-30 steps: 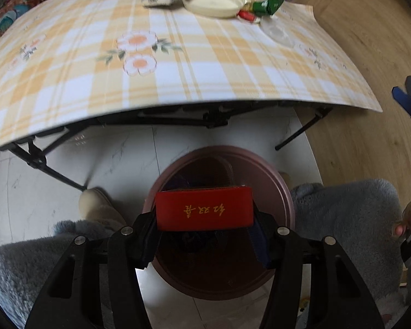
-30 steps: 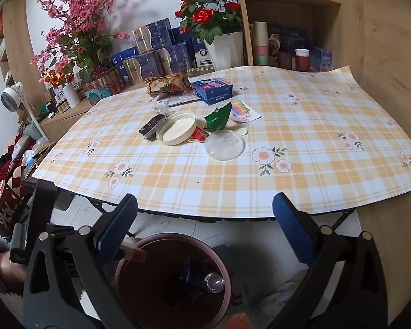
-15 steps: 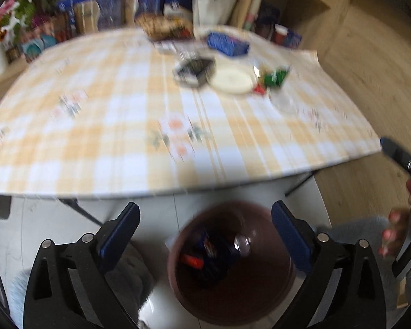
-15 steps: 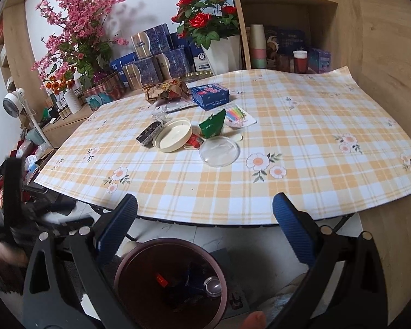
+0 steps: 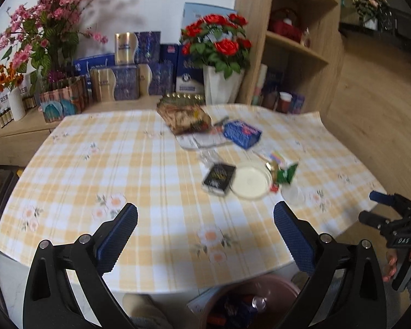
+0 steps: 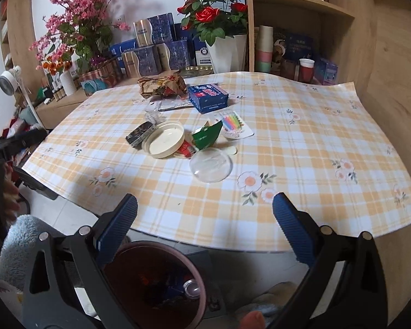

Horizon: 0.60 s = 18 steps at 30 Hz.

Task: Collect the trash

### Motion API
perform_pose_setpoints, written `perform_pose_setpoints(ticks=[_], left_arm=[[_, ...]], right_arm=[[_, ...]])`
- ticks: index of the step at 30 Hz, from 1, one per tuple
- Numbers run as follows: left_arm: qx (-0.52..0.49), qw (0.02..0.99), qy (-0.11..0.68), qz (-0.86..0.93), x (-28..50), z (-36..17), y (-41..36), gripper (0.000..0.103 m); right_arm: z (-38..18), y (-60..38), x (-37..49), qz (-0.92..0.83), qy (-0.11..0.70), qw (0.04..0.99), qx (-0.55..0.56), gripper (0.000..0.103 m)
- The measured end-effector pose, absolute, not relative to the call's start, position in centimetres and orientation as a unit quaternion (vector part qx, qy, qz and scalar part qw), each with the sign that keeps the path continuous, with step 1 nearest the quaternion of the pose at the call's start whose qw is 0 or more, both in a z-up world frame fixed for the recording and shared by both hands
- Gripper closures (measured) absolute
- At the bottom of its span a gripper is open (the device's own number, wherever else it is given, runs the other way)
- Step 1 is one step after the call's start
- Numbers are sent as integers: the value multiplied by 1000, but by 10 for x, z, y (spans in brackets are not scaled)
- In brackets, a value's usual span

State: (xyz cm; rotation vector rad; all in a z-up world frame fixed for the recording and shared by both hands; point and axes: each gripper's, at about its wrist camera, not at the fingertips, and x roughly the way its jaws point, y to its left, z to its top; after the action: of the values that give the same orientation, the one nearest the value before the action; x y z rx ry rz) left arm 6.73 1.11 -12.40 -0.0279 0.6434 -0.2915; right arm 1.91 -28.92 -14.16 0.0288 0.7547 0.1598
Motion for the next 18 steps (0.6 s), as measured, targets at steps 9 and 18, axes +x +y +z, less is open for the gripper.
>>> perform_pose_setpoints(ticks=[9,18], left_arm=[[-25,950,294,-101,110,-109,35,6],[3,950,301,-78,159,-113,43,6]], right_arm=[[-129,-304,72,57,372,926,-21,6],[-130,-309,159,72,393,916,-39,6]])
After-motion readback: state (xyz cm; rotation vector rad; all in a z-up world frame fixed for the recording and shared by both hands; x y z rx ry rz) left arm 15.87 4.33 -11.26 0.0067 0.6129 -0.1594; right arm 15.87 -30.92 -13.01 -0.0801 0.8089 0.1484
